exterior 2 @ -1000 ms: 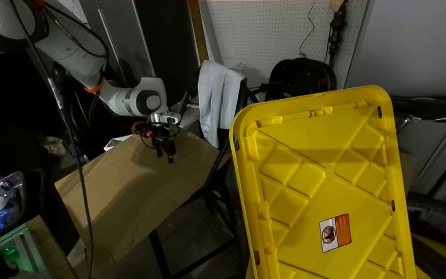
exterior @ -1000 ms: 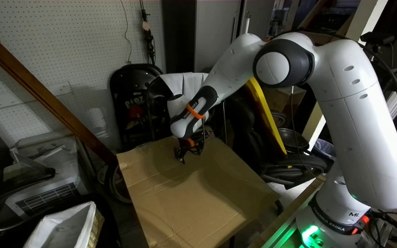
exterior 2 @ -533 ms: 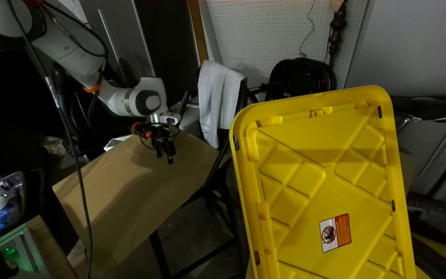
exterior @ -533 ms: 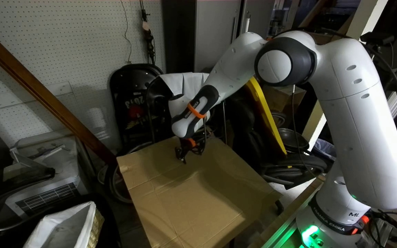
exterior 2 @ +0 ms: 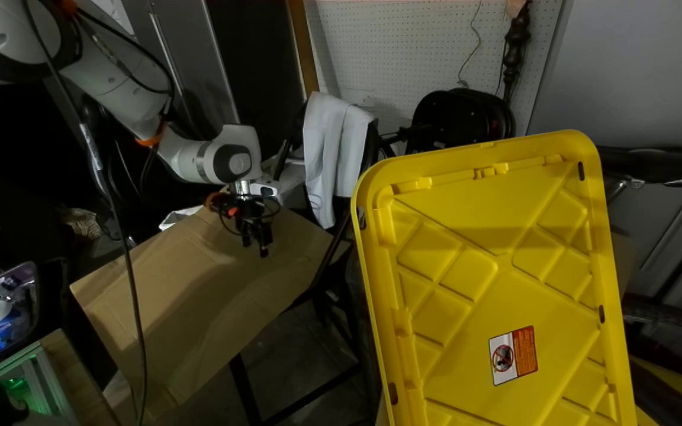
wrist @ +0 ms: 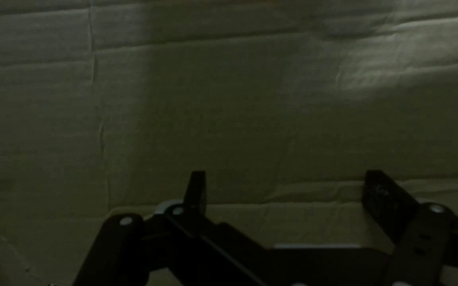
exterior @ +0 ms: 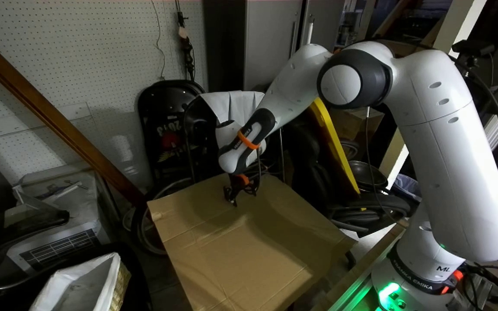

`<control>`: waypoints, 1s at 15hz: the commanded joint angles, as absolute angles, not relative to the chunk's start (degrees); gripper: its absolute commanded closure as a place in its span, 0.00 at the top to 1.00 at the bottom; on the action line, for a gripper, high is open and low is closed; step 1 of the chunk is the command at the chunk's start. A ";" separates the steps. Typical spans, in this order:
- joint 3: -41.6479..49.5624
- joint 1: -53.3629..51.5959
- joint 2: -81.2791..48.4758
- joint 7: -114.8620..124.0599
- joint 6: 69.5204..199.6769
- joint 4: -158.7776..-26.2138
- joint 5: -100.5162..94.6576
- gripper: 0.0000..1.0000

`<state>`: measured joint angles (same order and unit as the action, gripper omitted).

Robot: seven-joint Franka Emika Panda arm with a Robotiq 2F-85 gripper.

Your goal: Push the the cardboard on the chair upwards

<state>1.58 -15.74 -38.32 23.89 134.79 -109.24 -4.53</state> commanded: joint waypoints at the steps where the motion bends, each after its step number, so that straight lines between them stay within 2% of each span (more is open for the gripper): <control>1: 0.46 -14.10 -41.44 21.10 133.90 -107.49 -3.66 1.00; 15: 2.54 -16.56 -41.46 21.44 133.73 -106.98 -8.37 1.00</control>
